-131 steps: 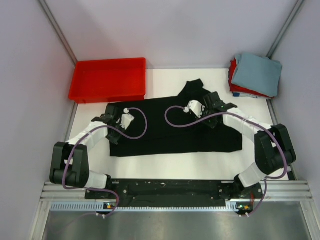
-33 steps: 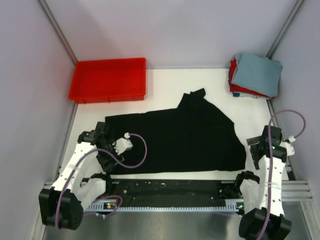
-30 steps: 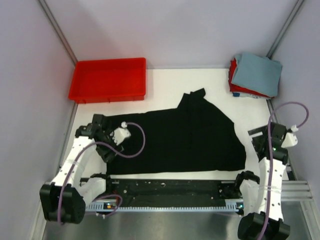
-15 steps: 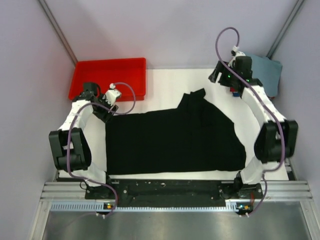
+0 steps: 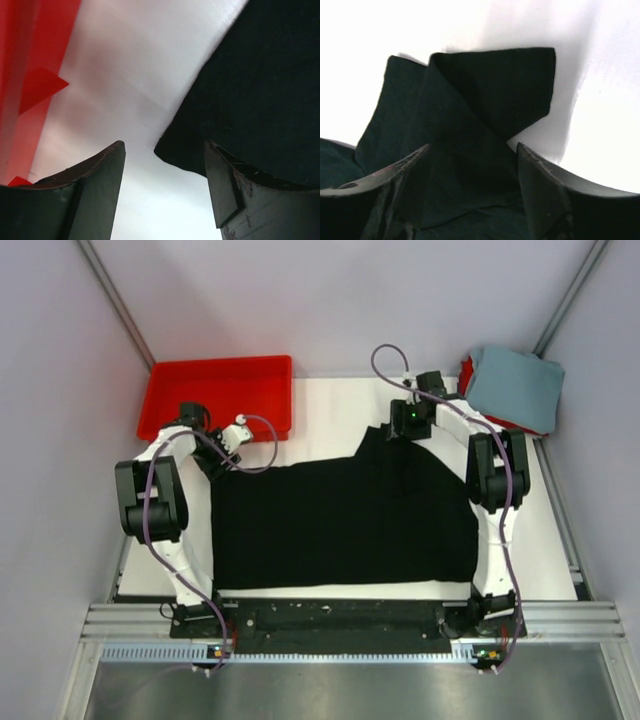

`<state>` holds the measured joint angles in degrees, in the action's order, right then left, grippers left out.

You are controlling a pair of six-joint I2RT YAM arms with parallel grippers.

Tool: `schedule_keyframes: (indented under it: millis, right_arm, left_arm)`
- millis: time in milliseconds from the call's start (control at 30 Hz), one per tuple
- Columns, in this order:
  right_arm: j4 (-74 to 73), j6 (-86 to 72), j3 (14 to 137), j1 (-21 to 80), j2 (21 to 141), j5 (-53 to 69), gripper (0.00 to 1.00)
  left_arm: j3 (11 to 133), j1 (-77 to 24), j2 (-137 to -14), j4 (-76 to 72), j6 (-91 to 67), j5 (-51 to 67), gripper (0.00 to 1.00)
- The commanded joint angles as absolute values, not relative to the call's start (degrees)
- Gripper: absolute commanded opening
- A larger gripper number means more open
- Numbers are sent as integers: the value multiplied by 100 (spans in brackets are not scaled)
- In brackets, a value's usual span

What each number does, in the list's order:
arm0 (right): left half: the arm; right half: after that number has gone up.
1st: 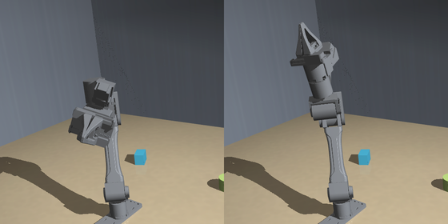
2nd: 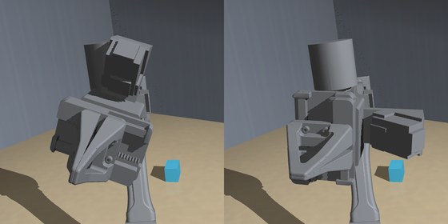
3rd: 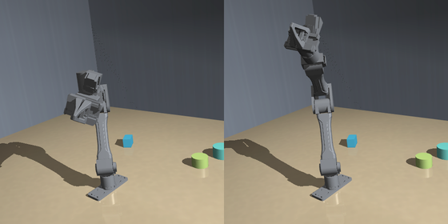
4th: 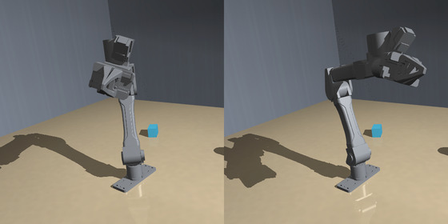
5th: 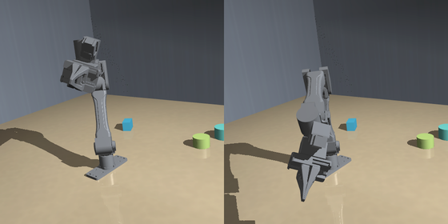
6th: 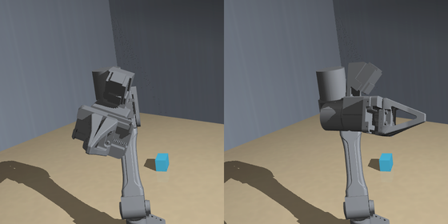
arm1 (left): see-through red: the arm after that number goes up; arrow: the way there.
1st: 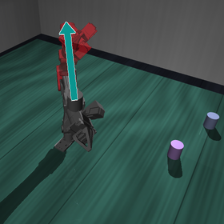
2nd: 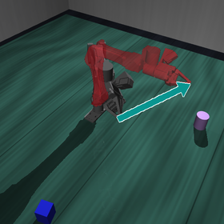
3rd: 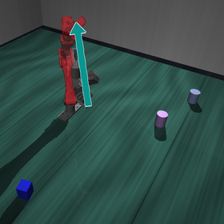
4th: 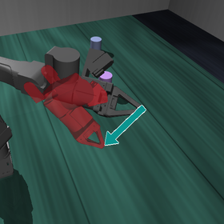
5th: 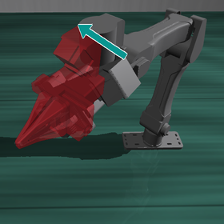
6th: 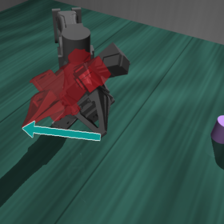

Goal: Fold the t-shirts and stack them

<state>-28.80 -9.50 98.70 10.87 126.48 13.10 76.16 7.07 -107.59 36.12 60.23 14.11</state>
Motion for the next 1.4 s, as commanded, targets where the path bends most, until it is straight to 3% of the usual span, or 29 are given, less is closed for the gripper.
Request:
schedule_keyframes:
  millis: [0,133,167,300,367,433,700,1033,1267,1300,1367]
  right_arm:
    - [-2979,-747,10116,1239,12770,1459,62]
    - [-3041,-747,10037,1257,12736,1441,44]
    - [-3093,-721,10046,1248,12709,1459,36]
    - [-3129,-677,9906,1248,12332,1634,0]
    - [-3129,-598,9800,1257,12051,1740,0]
    - [-3120,-467,9616,1257,11700,1802,0]
    - [-3103,-263,8282,1248,10031,1837,0]
    - [-3304,-1405,5566,1239,7683,1161,0]
    - [-3384,-2635,3886,1239,6935,994,0]
    - [-3392,-2759,3859,1222,6891,889,1]
    - [-3393,-2952,3902,1143,6698,687,24]
  left_arm:
    - [7927,703,-11047,4086,6486,1617,68]
    - [8034,694,-11329,4561,6556,1460,61]
    - [7990,694,-11364,4570,6609,1381,61]
    - [8015,615,-11443,4623,6574,1187,40]
    - [8094,563,-11452,4859,6522,1160,26]
    - [8156,519,-11418,5070,6417,1143,0]
    - [7428,475,-9951,4579,5793,1099,0]
    - [5161,-211,-7579,5132,5801,80,0]
    - [4334,-211,-7058,5168,5476,-141,0]
    - [4272,-211,-7049,5159,5449,-115,0]
    - [4193,-220,-7057,5072,5449,-114,0]
